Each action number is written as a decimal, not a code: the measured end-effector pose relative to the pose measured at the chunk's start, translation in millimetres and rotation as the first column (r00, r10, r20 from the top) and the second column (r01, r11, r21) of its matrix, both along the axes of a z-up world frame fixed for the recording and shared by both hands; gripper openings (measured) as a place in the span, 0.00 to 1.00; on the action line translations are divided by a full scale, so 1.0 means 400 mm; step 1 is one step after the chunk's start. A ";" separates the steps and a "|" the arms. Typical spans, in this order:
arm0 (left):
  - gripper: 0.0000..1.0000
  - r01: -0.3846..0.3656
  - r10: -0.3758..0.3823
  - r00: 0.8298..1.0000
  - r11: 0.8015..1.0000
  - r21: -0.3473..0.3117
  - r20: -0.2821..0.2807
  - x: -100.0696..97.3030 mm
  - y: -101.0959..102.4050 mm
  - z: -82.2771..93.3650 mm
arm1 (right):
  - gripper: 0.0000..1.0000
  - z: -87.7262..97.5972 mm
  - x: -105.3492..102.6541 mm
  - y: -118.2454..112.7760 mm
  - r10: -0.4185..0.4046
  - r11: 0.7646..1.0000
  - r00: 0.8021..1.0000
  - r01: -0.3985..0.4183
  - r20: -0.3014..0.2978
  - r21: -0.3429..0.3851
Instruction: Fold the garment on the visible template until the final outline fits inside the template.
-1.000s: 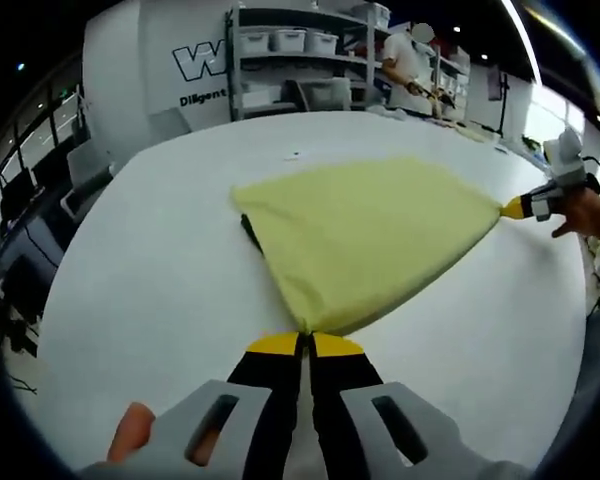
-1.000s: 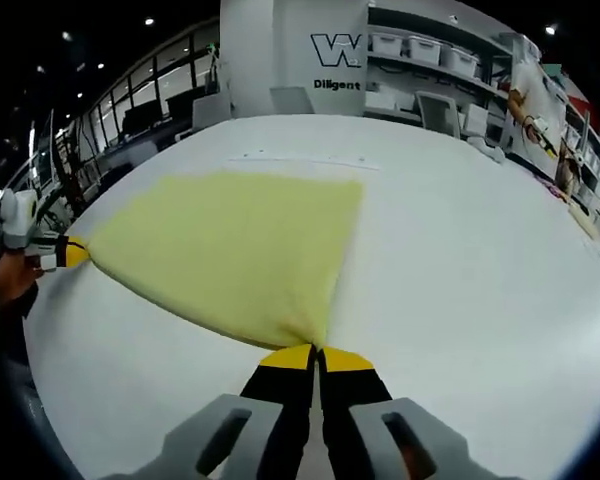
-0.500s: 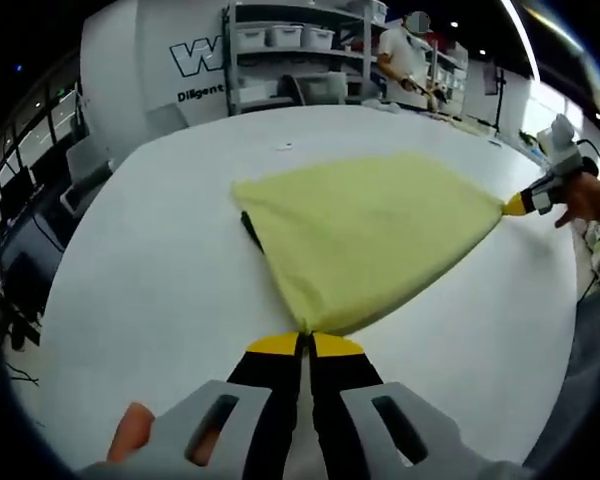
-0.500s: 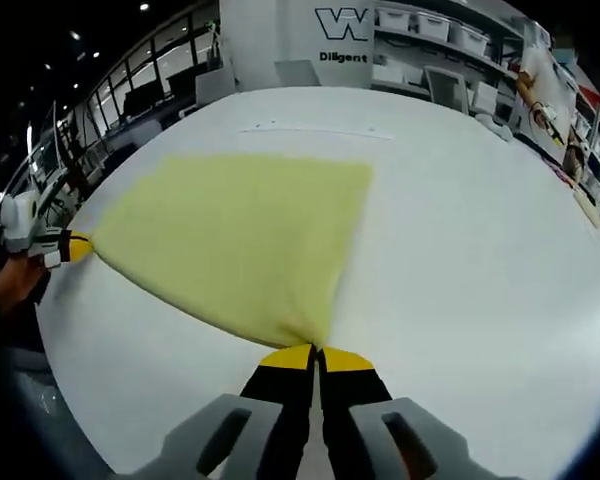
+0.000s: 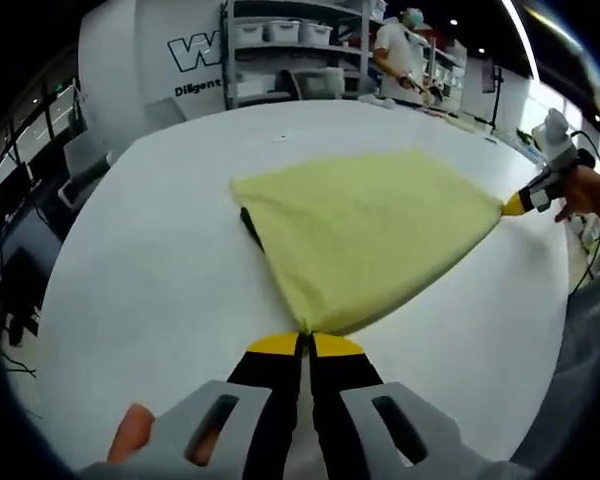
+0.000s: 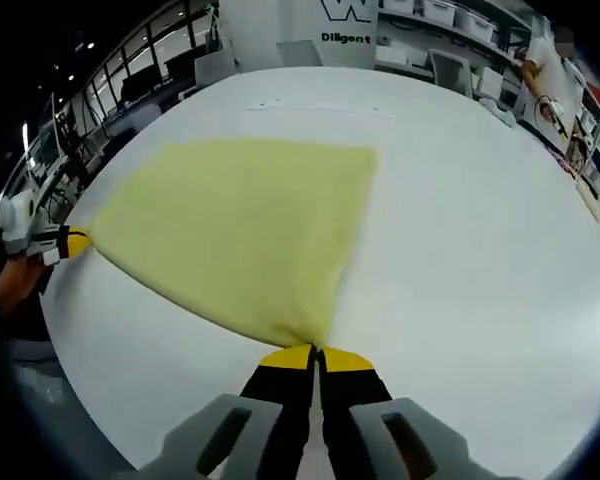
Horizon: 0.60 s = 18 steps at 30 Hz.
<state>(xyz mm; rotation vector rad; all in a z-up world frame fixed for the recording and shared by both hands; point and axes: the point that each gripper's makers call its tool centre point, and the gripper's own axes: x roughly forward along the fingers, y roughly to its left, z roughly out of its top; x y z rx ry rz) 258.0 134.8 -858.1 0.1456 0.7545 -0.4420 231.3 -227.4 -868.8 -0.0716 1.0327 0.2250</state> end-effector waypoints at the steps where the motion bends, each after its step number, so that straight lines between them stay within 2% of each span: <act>1: 0.02 -0.001 0.001 1.000 1.000 -0.001 0.001 0.000 0.000 -0.001 | 0.00 -0.001 0.000 0.001 0.002 1.000 1.000 -0.002 0.001 -0.001; 7: 0.03 -0.005 0.005 1.000 1.000 -0.002 0.009 0.003 -0.001 -0.001 | 0.00 -0.002 -0.003 0.000 -0.004 1.000 1.000 0.004 0.000 0.008; 9: 0.04 -0.011 0.011 1.000 1.000 0.014 -0.014 -0.005 0.006 -0.011 | 0.00 -0.002 -0.003 -0.001 -0.005 1.000 1.000 0.005 0.003 0.010; 10: 0.05 -0.019 0.019 1.000 1.000 0.002 -0.011 -0.005 0.008 -0.011 | 0.00 -0.001 -0.004 0.000 -0.006 1.000 1.000 0.006 0.005 0.012; 11: 0.02 -0.031 0.032 0.999 0.999 0.030 -0.040 -0.016 0.021 -0.021 | 0.00 -0.001 -0.005 0.001 -0.002 1.000 1.000 0.002 0.006 0.010; 12: 0.00 -0.015 0.015 1.000 0.999 0.041 -0.001 -0.003 0.023 -0.012 | 0.00 0.000 -0.005 0.001 -0.001 1.000 1.000 0.001 0.006 0.009; 14: 0.00 -0.037 0.038 0.999 0.999 0.036 -0.029 -0.008 0.032 -0.013 | 0.00 0.001 -0.004 0.001 0.002 1.000 1.000 -0.002 0.007 0.009; 18: 0.00 -0.061 0.063 0.998 0.997 0.039 -0.032 -0.009 0.045 -0.009 | 0.00 0.011 0.000 0.001 0.001 1.000 1.000 -0.001 0.017 0.011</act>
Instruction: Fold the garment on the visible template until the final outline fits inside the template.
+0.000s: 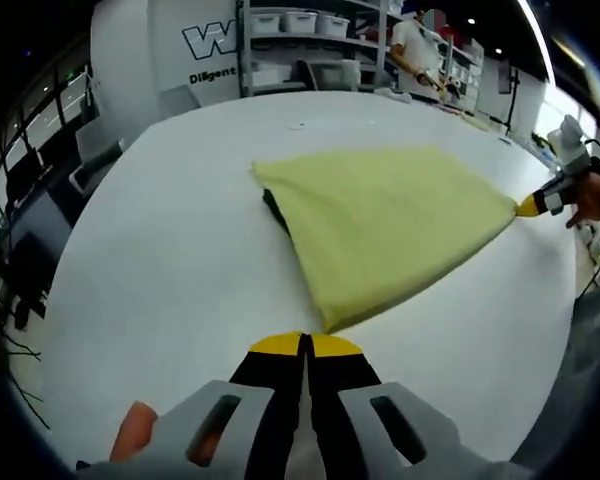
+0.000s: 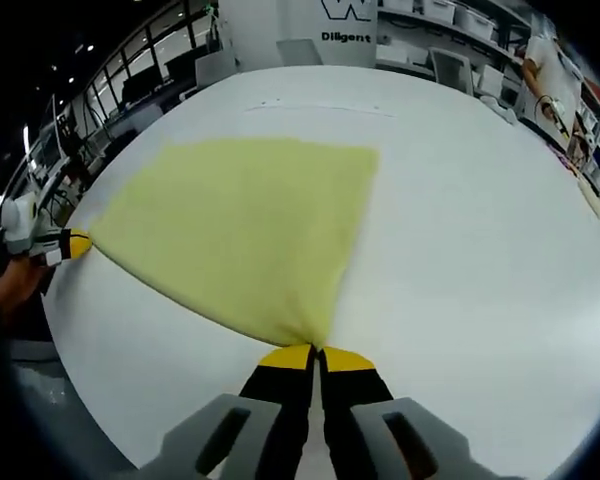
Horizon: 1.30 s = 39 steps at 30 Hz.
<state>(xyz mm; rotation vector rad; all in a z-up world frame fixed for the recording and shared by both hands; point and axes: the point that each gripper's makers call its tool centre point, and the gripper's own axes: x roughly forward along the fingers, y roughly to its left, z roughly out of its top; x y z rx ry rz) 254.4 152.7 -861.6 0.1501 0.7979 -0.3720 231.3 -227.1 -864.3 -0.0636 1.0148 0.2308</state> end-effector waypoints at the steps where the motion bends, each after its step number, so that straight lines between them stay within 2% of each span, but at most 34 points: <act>1: 0.00 -0.005 0.005 1.000 1.000 -0.012 0.007 0.001 -0.001 0.009 | 0.00 0.010 0.002 -0.001 -0.001 1.000 1.000 0.001 0.010 0.002; 8: 0.00 -0.006 0.008 0.996 1.000 -0.018 0.083 0.018 -0.027 0.080 | 0.00 0.030 0.005 -0.014 -0.012 1.000 0.999 0.013 0.038 -0.016; 11: 0.00 -0.013 0.021 0.992 0.998 -0.060 0.128 0.020 -0.052 0.120 | 0.00 0.045 0.003 -0.028 -0.021 0.999 0.998 0.023 0.056 -0.040; 13: 0.00 -0.014 0.024 0.989 0.997 -0.070 0.144 0.016 -0.063 0.139 | 0.00 0.057 0.004 -0.041 -0.030 0.998 0.997 0.034 0.073 -0.059; 16: 0.00 -0.022 0.037 0.986 0.996 -0.091 0.161 0.013 -0.074 0.165 | 0.00 0.098 0.004 -0.052 -0.035 0.996 0.990 0.045 0.135 -0.075; 17: 0.01 -0.019 0.044 0.980 0.991 -0.129 0.194 0.012 -0.088 0.193 | 0.00 0.133 0.011 -0.041 -0.021 0.997 0.980 0.036 0.200 -0.074; 20: 0.02 -0.003 0.038 0.967 0.990 -0.138 0.251 0.003 -0.104 0.237 | 0.00 0.195 0.015 -0.006 0.028 0.996 0.949 -0.001 0.314 -0.085; 23: 0.05 0.017 0.020 0.964 0.990 -0.137 0.266 -0.009 -0.122 0.252 | 0.00 0.236 0.005 0.047 0.089 0.993 0.918 -0.053 0.386 -0.103; 25: 0.09 0.039 -0.002 0.956 0.992 -0.119 0.292 -0.020 -0.140 0.264 | 0.03 0.250 -0.006 0.079 0.118 0.990 0.903 -0.076 0.412 -0.115; 26: 0.13 0.041 -0.005 0.955 0.992 -0.118 0.296 -0.022 -0.143 0.266 | 0.06 0.255 -0.011 0.095 0.118 0.991 0.900 -0.080 0.420 -0.108; 28: 0.22 0.049 -0.009 0.952 0.991 -0.123 0.307 -0.029 -0.157 0.270 | 0.17 0.267 -0.011 0.129 0.137 0.990 0.880 -0.108 0.454 -0.089; 29: 0.28 0.052 -0.011 0.951 0.991 -0.126 0.309 -0.032 -0.162 0.270 | 0.24 0.266 -0.013 0.133 0.136 0.990 0.882 -0.108 0.452 -0.088; 30: 0.34 0.055 -0.013 0.949 0.991 -0.122 0.316 -0.034 -0.168 0.269 | 0.32 0.269 -0.014 0.151 0.147 0.989 0.874 -0.121 0.464 -0.085; 33: 0.47 0.056 -0.014 0.949 0.991 -0.124 0.315 -0.040 -0.173 0.268 | 0.45 0.277 -0.013 0.170 0.139 0.990 0.861 -0.119 0.489 -0.071; 35: 0.60 0.037 0.011 0.949 0.988 -0.147 0.314 -0.043 -0.173 0.271 | 0.54 0.283 -0.012 0.177 0.132 0.991 0.854 -0.116 0.504 -0.062; 36: 0.66 0.024 0.029 0.946 0.987 -0.160 0.323 -0.042 -0.171 0.276 | 0.61 0.301 -0.007 0.194 0.104 0.994 0.832 -0.110 0.545 -0.022; 37: 0.73 0.019 0.037 0.945 0.986 -0.168 0.325 -0.044 -0.170 0.279 | 0.65 0.304 -0.007 0.198 0.099 0.994 0.828 -0.110 0.552 -0.013; 39: 0.79 0.013 0.048 0.942 0.984 -0.180 0.332 -0.048 -0.171 0.287 | 0.72 0.316 -0.007 0.205 0.078 0.995 0.815 -0.100 0.574 0.006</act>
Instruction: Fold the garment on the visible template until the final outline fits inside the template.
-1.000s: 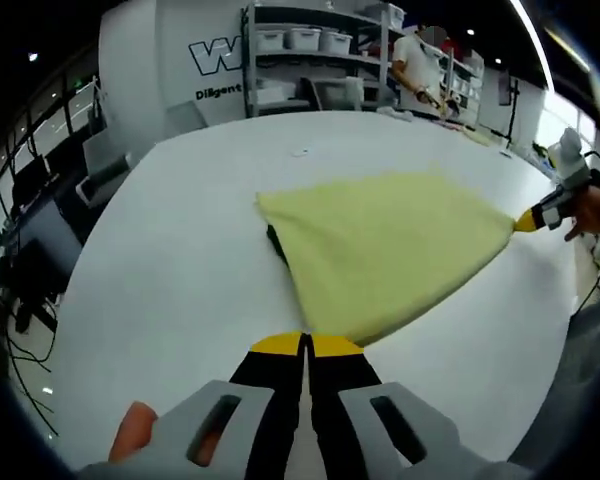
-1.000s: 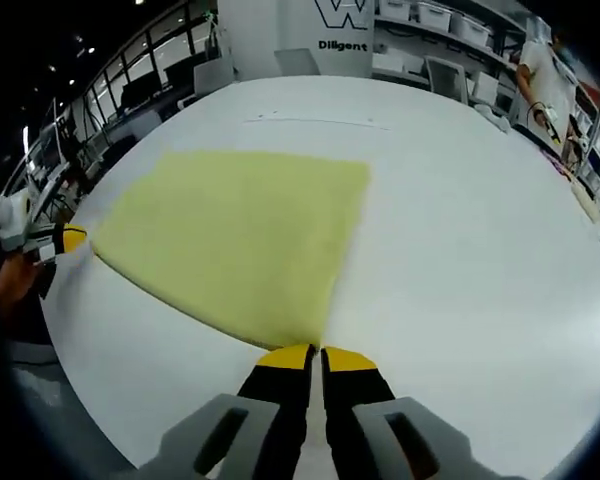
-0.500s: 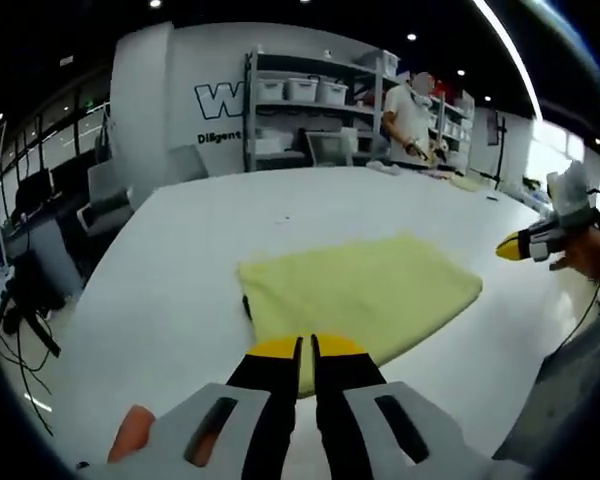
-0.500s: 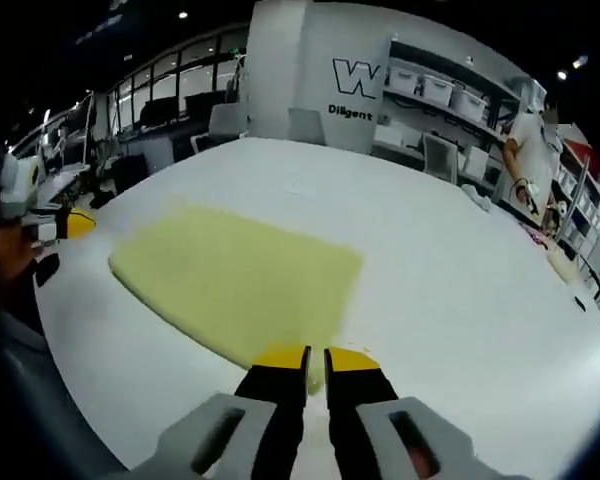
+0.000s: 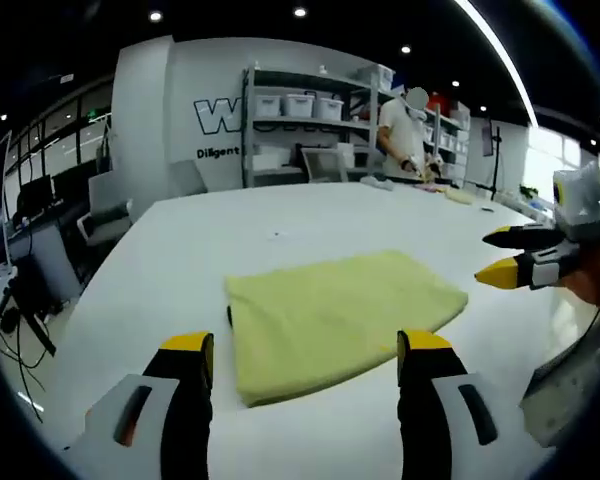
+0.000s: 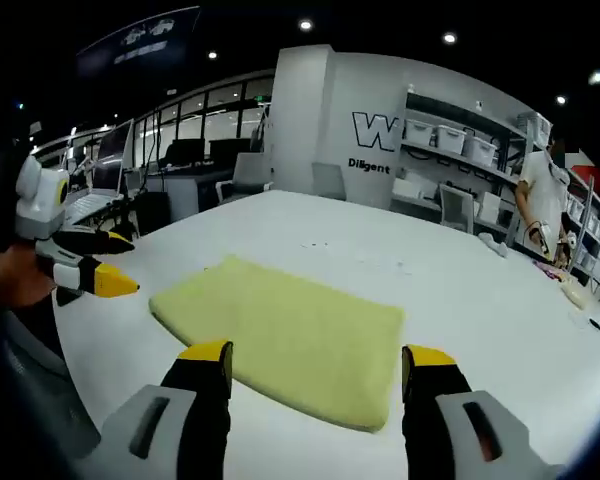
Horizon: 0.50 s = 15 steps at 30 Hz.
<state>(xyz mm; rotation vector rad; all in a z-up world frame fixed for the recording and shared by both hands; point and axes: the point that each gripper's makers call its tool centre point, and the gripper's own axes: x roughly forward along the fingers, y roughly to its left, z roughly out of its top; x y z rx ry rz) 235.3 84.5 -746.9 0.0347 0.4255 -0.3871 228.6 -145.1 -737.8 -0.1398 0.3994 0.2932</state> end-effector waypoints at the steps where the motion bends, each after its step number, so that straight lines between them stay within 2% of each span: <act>1: 0.83 -0.002 0.002 1.000 1.000 -0.002 0.003 0.000 0.000 0.001 | 0.75 0.004 0.001 0.004 -0.003 1.000 1.000 0.003 0.005 0.010; 5: 0.93 -0.003 0.004 1.000 1.000 -0.029 0.022 -0.005 -0.010 0.010 | 0.81 0.009 0.001 0.016 -0.007 1.000 1.000 0.007 0.017 0.029; 11: 0.96 0.004 -0.003 1.000 0.999 -0.034 0.026 -0.018 -0.030 0.014 | 0.78 0.020 -0.006 0.031 -0.007 1.000 1.000 0.006 0.030 0.029; 15: 0.98 0.011 -0.010 0.999 1.000 -0.027 0.049 -0.016 -0.039 0.019 | 0.78 0.017 -0.005 0.036 -0.007 0.999 0.999 0.006 0.036 0.036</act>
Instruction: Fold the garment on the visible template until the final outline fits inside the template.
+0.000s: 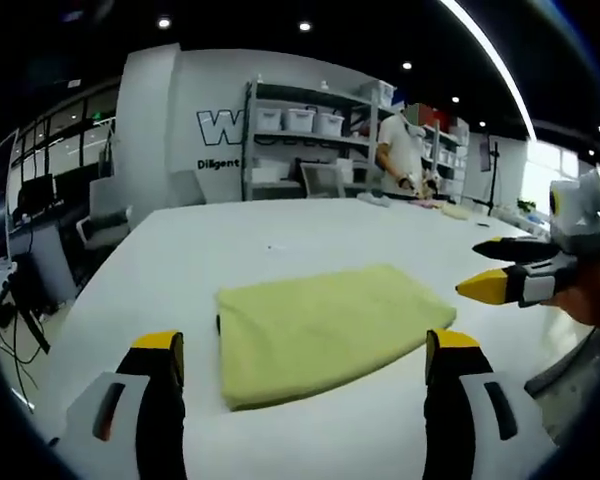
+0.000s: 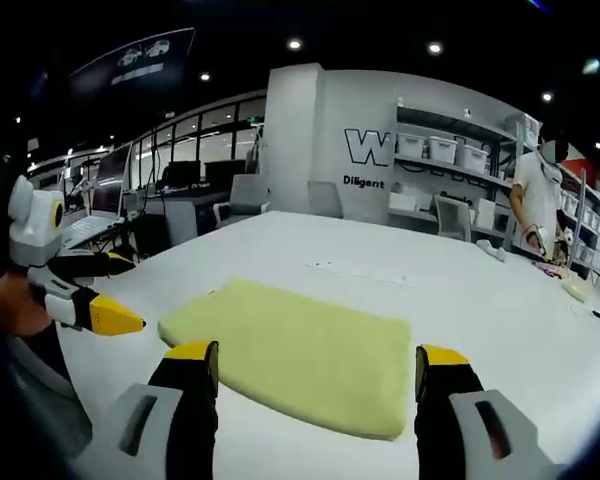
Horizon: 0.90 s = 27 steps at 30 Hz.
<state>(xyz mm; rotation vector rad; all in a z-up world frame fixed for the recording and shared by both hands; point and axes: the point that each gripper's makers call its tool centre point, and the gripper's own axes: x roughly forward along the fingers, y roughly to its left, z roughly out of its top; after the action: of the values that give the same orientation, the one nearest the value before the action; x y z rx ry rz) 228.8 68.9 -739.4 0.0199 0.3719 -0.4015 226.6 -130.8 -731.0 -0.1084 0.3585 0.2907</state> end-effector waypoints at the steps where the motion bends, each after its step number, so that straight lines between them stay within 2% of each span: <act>1: 0.98 0.001 -0.001 1.000 1.000 0.001 -0.002 0.000 0.000 -0.006 | 0.78 -0.007 0.001 0.001 0.004 1.000 1.000 -0.004 -0.004 -0.002; 5: 0.98 0.005 -0.005 1.000 1.000 0.008 -0.015 -0.001 -0.002 -0.028 | 0.77 -0.032 -0.001 -0.005 0.010 0.999 1.000 -0.011 -0.030 -0.033; 6: 0.98 0.005 -0.004 1.000 1.000 0.007 -0.025 0.000 -0.003 -0.028 | 0.77 -0.029 0.001 -0.008 0.009 0.999 1.000 -0.009 -0.021 -0.042; 9: 0.98 0.002 -0.002 1.000 1.000 0.022 0.010 0.008 -0.002 -0.017 | 0.77 -0.026 0.004 -0.011 0.003 0.999 1.000 -0.004 -0.019 -0.037; 18: 0.97 0.001 -0.002 1.000 1.000 0.031 0.018 0.018 -0.003 -0.021 | 0.77 -0.021 0.008 -0.008 0.006 0.999 1.000 -0.006 -0.004 -0.052; 27: 0.96 -0.008 0.007 0.999 1.000 0.015 0.042 0.009 -0.011 0.004 | 0.77 -0.010 -0.001 0.002 0.001 1.000 1.000 -0.001 0.002 -0.030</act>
<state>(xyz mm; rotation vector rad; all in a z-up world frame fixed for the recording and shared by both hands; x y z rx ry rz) 232.4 64.6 -737.7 0.0412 0.3334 -0.3902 226.3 -129.9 -735.0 -0.1383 0.3605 0.2861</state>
